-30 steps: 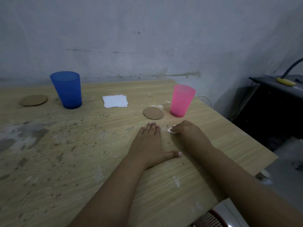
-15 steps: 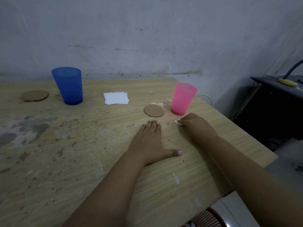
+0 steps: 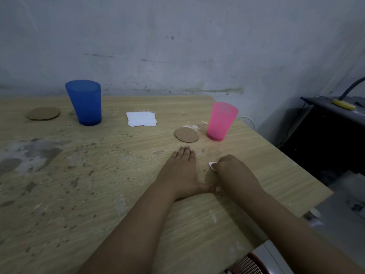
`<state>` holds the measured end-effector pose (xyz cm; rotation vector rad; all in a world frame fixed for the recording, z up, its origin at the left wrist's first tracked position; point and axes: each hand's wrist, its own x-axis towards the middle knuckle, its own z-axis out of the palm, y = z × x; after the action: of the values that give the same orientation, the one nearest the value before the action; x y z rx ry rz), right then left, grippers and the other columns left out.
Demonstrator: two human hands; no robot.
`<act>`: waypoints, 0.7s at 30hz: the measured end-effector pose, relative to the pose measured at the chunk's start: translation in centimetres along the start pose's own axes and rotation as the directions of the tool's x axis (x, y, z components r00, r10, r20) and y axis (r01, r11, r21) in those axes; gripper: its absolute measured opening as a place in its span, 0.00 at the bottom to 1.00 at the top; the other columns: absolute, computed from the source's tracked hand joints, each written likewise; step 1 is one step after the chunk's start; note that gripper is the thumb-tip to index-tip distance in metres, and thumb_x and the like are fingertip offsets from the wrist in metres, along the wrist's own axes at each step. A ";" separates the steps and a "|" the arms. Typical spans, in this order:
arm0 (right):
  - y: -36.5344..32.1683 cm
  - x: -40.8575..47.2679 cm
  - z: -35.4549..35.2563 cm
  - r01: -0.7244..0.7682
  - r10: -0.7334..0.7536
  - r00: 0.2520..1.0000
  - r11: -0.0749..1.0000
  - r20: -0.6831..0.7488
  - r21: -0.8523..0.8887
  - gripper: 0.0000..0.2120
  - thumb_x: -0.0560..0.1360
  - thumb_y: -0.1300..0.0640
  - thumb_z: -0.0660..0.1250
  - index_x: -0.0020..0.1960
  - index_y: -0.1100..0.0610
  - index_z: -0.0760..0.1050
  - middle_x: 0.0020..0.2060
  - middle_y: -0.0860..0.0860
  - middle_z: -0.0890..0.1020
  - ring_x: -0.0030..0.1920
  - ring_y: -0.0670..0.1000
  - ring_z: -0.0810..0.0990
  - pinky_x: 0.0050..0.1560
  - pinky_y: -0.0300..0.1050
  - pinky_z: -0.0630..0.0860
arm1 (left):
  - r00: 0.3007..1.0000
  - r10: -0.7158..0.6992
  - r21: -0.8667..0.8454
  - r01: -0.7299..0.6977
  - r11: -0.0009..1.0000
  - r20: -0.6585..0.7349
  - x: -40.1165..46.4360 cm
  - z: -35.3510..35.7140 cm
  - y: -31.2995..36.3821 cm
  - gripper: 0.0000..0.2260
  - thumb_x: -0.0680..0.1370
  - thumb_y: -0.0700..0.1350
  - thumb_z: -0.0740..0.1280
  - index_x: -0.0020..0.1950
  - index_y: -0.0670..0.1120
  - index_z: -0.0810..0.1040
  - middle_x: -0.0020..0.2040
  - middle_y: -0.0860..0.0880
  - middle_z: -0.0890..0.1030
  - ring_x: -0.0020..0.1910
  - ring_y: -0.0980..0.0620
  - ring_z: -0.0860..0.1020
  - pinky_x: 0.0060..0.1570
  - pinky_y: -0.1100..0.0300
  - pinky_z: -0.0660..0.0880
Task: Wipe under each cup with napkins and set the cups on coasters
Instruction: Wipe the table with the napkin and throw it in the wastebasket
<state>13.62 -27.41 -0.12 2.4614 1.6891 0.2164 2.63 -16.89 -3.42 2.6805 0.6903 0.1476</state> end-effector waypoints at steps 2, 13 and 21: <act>0.0 0.5 0.3 -0.024 0.024 0.999 1.000 -0.031 -0.013 0.17 0.78 0.57 0.58 0.66 0.57 0.71 0.55 0.55 0.77 0.59 0.54 0.71 0.55 0.46 0.70 | 1.000 0.002 -0.021 -0.002 1.000 -0.003 -0.2 -0.1 0.1 0.57 0.64 0.76 0.61 0.77 0.41 0.42 0.79 0.44 0.42 0.77 0.51 0.40 0.75 0.56 0.39; 1.4 6.3 2.0 -0.089 0.141 0.969 0.965 -0.203 0.248 0.13 0.77 0.57 0.60 0.50 0.61 0.81 0.44 0.61 0.82 0.48 0.60 0.79 0.44 0.45 0.70 | 1.000 -0.001 -0.052 0.000 0.999 -0.015 -0.3 -0.2 0.2 0.56 0.65 0.75 0.62 0.78 0.41 0.42 0.79 0.45 0.42 0.77 0.51 0.41 0.73 0.58 0.38; 2.2 0.0 1.4 0.274 -0.188 0.952 0.872 -0.241 0.405 0.17 0.69 0.55 0.59 0.49 0.57 0.84 0.47 0.52 0.85 0.48 0.50 0.82 0.51 0.36 0.73 | 1.000 0.004 -0.068 -0.005 0.998 -0.016 -0.2 -0.2 0.1 0.57 0.64 0.75 0.63 0.77 0.41 0.41 0.79 0.45 0.42 0.77 0.51 0.40 0.72 0.58 0.38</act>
<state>15.93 -28.24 -1.02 2.5597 2.3224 0.0529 2.42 -16.98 -3.20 2.6188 0.6717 0.1898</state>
